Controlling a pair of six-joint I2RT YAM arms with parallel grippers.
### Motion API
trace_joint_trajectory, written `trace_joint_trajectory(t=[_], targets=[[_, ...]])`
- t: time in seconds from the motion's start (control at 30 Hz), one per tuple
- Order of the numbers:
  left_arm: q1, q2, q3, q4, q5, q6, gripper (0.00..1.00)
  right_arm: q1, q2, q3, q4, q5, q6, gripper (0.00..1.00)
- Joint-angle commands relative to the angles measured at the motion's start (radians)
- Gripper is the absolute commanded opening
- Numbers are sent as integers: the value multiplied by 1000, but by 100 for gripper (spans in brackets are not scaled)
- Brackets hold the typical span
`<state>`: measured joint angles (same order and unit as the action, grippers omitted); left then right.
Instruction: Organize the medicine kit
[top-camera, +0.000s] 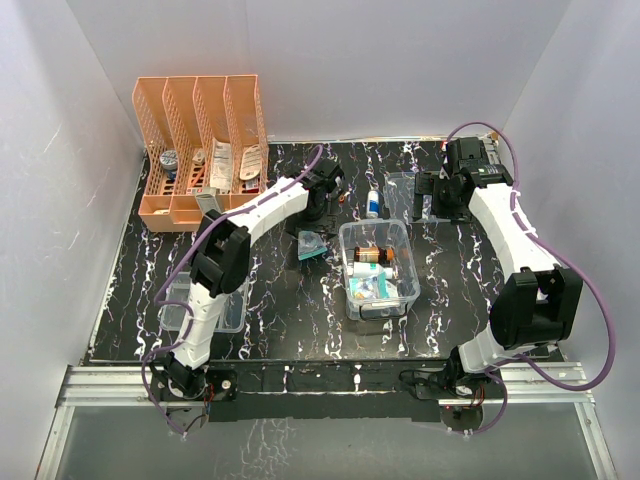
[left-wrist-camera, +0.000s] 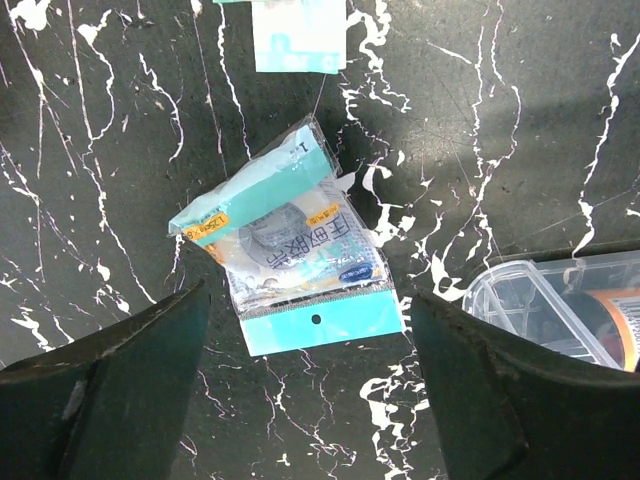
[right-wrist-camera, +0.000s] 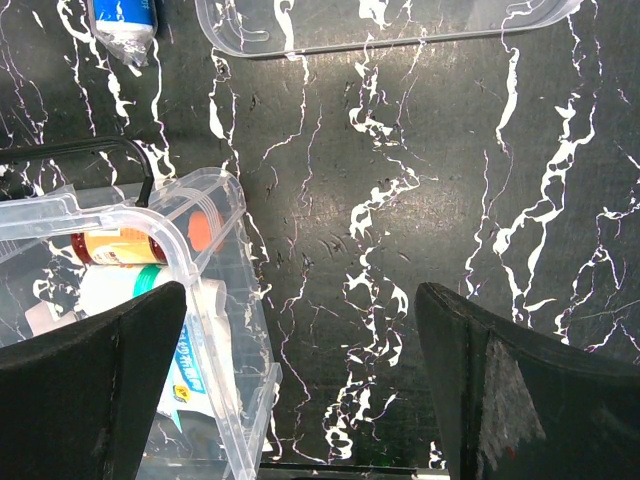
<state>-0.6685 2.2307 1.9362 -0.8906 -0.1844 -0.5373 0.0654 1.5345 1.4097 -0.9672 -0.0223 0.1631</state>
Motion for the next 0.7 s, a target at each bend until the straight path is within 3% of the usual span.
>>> trace_joint_trajectory(t=[0.0, 0.23, 0.43, 0.53, 0.67], targets=[[14, 0, 24, -28, -6, -23, 82, -3, -6, 20, 34, 7, 0, 98], [45, 46, 17, -12, 0, -36, 84, -3, 12, 37, 25, 11, -3, 98], [64, 90, 36, -3, 36, -30, 77, -3, 17, 38, 22, 13, -3, 98], [67, 96, 29, -7, 53, -27, 64, -3, 18, 38, 22, 18, -5, 98], [67, 90, 12, -14, 67, -27, 35, -3, 16, 29, 26, 22, -4, 98]])
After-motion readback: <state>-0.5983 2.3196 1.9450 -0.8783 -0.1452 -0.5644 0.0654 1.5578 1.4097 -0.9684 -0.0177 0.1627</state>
